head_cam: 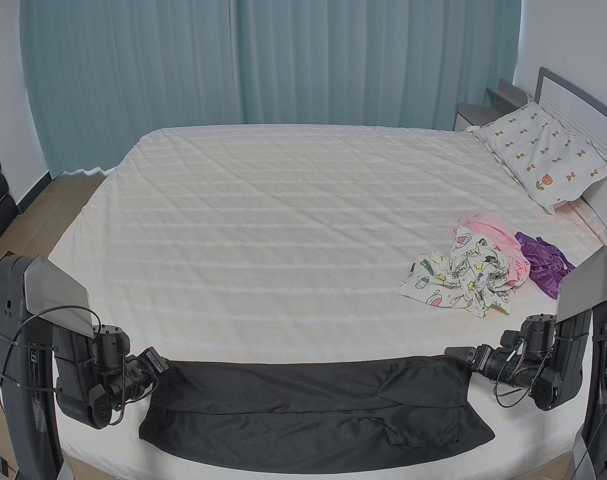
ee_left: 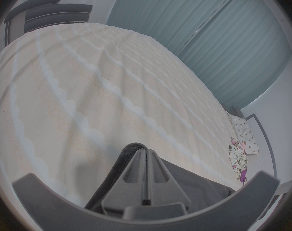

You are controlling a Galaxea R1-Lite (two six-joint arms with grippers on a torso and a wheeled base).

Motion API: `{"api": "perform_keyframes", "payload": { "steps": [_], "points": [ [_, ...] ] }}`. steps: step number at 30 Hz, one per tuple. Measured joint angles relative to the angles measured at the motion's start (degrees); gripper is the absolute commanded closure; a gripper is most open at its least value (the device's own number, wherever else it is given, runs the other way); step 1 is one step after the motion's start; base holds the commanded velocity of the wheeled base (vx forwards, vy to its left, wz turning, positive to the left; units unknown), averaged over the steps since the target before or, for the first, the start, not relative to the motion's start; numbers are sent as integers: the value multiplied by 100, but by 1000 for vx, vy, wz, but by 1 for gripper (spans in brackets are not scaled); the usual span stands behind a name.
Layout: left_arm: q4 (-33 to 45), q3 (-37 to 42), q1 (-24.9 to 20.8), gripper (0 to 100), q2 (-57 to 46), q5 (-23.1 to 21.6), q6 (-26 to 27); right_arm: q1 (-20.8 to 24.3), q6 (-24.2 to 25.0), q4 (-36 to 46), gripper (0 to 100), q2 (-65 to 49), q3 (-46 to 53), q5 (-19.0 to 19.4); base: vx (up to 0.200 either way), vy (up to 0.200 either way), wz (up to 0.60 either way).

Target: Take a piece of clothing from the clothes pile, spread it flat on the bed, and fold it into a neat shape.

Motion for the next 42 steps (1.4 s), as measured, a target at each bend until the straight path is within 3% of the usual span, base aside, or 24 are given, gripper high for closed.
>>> {"api": "perform_keyframes", "payload": {
  "steps": [6,7,42],
  "points": [
    [2,-30,6,100,-11,6,-127,46,0,0,0,122,-158,-11,0,0,0],
    [2,-41,12,100,-11,6,-135,46,2,0,100,146,-199,-13,0,0,0],
    [11,-257,217,100,118,146,-35,-151,383,-2,100,262,-677,-294,0,0,0]
  ]
}}
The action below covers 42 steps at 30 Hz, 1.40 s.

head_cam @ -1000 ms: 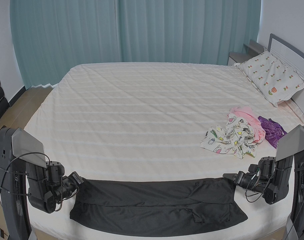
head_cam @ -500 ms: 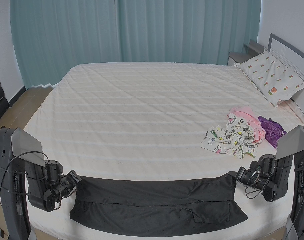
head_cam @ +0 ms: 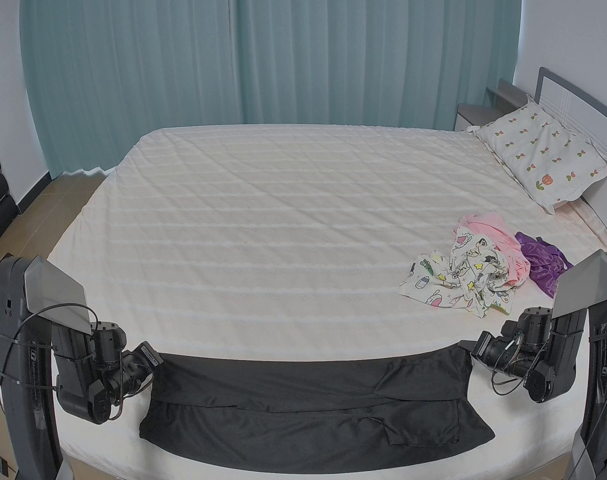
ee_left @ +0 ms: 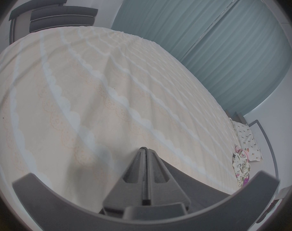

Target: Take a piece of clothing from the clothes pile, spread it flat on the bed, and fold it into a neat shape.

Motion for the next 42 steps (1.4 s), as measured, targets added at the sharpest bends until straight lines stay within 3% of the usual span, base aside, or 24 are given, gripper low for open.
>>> {"api": "perform_keyframes", "payload": {
  "steps": [24,25,42],
  "points": [
    [-9,-24,9,100,99,206,179,-139,161,2,100,-7,-44,-2,0,0,0],
    [-9,-24,9,0,107,208,190,-141,158,0,0,-5,-52,-2,0,0,0],
    [-11,347,91,0,-13,133,216,-190,187,-2,0,-206,234,33,0,0,0]
  ]
}}
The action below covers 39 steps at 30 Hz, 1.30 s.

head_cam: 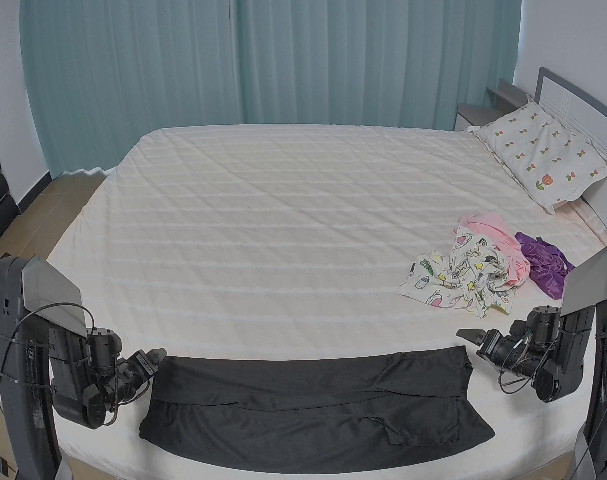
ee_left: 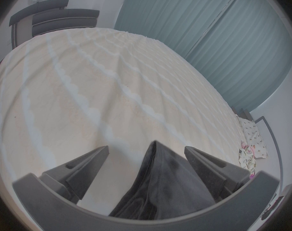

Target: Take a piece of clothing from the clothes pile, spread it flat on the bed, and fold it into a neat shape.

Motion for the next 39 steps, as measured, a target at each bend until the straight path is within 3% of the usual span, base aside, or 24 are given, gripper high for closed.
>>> {"api": "perform_keyframes", "payload": {
  "steps": [8,18,26,37,38,39],
  "points": [
    [-158,714,55,0,-330,-468,9,-26,-11,2,0,-216,441,24,-50,0,0],
    [-165,905,49,0,-414,-486,169,-11,-17,0,0,-279,585,22,-200,0,0],
    [-158,1193,9,0,-325,-612,719,-9,-15,2,0,-273,588,20,0,0,0],
    [-163,1232,-190,0,-102,-319,778,5,-17,2,0,-254,579,20,0,0,0],
    [-163,1232,-215,100,-77,-284,785,7,-22,2,0,-251,579,20,0,0,0],
    [-165,1230,-244,100,-52,-224,791,11,-23,2,0,-246,577,22,0,0,0]
  ]
}}
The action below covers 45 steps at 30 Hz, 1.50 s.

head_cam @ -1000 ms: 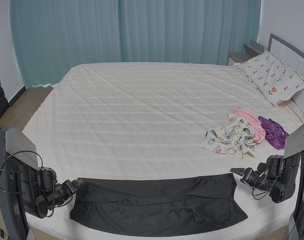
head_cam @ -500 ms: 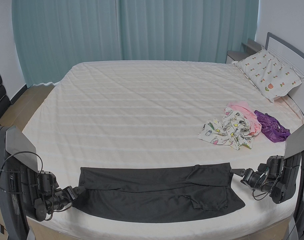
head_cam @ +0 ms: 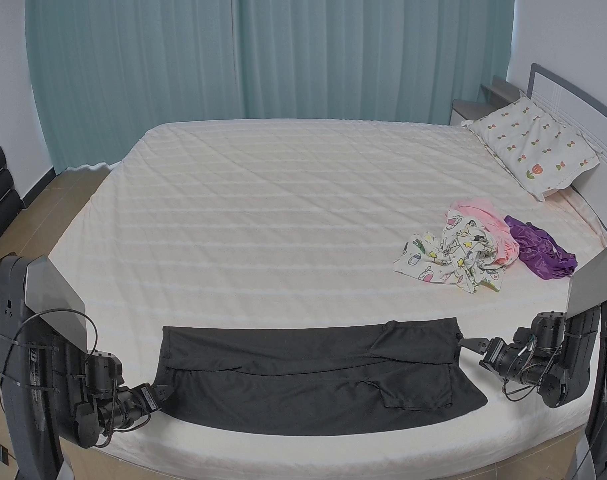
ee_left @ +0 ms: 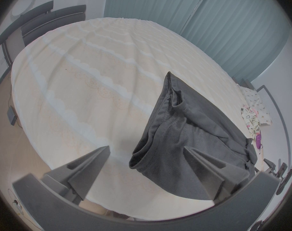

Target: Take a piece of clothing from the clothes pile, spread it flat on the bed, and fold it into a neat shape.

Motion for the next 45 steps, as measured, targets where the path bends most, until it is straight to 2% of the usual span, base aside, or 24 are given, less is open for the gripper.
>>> {"api": "perform_keyframes", "payload": {
  "steps": [11,19,20,32,37,45],
  "points": [
    [-2,121,-102,100,127,706,380,18,-5,0,0,12,6,-2,0,0,0],
    [0,267,-107,100,184,788,578,22,-11,0,0,15,11,-2,0,0,0],
    [-2,272,-108,0,199,790,599,22,-11,2,0,15,11,0,0,0,0],
    [9,278,-4,0,66,686,605,35,-2,0,0,4,22,-2,0,0,0],
    [11,217,98,0,-210,566,377,44,-5,0,0,6,13,0,0,0,0],
    [11,-318,91,0,-516,368,-386,55,-10,0,0,9,2,-2,0,0,0]
  ]
}}
